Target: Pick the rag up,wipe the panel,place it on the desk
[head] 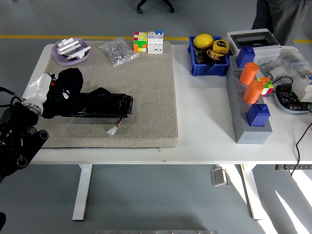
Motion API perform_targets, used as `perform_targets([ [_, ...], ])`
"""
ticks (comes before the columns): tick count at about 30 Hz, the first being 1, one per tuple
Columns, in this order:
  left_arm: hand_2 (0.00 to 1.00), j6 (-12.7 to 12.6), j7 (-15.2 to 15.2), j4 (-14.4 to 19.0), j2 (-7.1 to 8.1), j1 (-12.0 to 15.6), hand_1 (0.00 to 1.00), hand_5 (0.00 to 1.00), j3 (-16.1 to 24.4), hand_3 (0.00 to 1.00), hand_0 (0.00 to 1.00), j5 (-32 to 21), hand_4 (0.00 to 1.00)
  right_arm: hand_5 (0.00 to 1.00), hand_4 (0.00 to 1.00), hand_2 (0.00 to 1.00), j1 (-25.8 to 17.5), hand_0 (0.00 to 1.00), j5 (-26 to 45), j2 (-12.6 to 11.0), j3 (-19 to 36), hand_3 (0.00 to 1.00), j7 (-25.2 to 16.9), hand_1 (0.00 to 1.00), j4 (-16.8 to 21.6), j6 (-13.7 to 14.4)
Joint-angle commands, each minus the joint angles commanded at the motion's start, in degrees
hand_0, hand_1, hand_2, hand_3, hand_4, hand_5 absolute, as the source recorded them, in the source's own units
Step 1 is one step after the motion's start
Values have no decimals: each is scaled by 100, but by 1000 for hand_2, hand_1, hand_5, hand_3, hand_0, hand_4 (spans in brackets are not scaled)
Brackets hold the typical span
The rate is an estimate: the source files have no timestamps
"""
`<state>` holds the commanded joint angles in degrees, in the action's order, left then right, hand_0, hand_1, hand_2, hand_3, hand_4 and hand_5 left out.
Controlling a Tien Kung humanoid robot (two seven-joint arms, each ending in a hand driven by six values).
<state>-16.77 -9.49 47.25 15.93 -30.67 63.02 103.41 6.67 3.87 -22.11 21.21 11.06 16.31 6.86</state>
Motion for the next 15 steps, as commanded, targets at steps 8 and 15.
perform_targets([
  [8,508,-16,17,-30,91,93,273,2,328,470,226,91,280,465,966,663,-12,650,-13,0,20,570,14,603,4,0],
  [15,507,-89,125,-129,213,111,273,2,487,470,225,54,280,465,965,663,1,650,44,9,-16,569,-4,603,5,-3],
])
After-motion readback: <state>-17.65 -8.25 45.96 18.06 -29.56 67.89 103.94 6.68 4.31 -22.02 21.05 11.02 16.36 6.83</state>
